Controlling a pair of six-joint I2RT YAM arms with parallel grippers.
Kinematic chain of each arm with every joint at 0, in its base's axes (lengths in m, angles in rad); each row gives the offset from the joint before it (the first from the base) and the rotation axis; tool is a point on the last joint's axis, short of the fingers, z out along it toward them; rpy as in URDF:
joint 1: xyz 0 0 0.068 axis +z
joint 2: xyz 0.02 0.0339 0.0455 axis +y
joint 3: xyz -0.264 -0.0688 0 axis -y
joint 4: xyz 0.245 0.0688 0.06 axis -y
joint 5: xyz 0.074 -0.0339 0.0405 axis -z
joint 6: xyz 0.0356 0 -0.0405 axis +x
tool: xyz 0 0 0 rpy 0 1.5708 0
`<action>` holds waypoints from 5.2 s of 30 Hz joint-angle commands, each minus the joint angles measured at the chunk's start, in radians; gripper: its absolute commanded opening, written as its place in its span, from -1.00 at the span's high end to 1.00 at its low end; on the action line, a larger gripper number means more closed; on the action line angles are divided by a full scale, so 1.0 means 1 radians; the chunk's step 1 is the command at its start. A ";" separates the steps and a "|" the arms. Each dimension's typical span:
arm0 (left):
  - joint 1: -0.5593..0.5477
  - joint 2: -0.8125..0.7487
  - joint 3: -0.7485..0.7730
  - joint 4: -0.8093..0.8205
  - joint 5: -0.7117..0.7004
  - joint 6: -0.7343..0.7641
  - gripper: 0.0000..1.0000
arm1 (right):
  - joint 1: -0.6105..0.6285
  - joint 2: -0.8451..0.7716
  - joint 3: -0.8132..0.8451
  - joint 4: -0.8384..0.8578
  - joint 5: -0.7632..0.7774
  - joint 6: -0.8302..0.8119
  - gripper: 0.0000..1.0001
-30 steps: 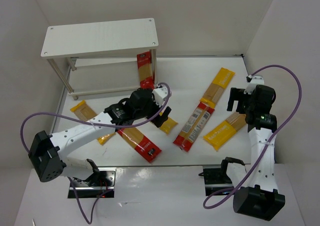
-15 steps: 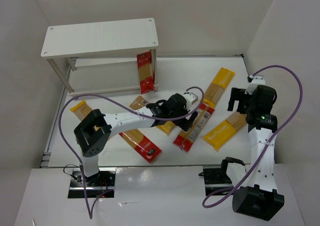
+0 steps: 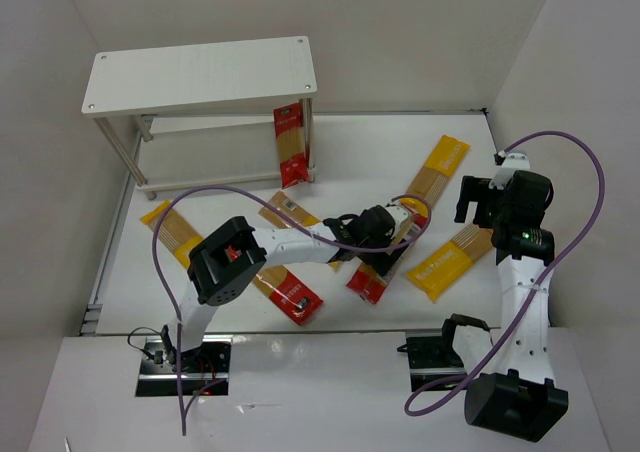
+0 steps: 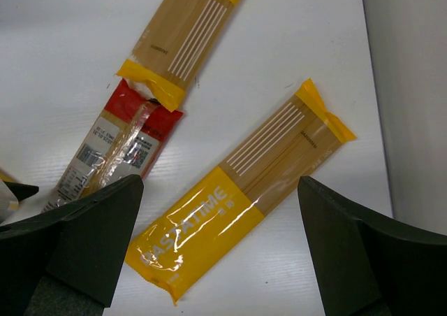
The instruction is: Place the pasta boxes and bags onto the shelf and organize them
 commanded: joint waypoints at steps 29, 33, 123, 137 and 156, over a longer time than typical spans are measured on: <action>-0.038 0.238 0.255 -0.145 0.028 -0.062 -1.00 | -0.007 -0.035 -0.006 0.056 -0.026 -0.017 -1.00; -0.047 0.247 0.224 -0.154 -0.023 -0.096 -1.00 | -0.007 -0.035 -0.006 0.056 -0.026 -0.017 -1.00; 0.687 -0.888 -0.551 0.082 -0.114 0.150 1.00 | -0.007 -0.055 -0.015 0.056 -0.035 -0.026 -1.00; 0.992 -0.799 -0.608 0.227 0.474 0.154 1.00 | -0.007 -0.055 -0.015 0.056 -0.045 -0.026 -1.00; 1.212 -0.454 -0.516 0.554 0.928 -0.229 1.00 | -0.056 -0.055 -0.015 0.056 -0.063 -0.035 -1.00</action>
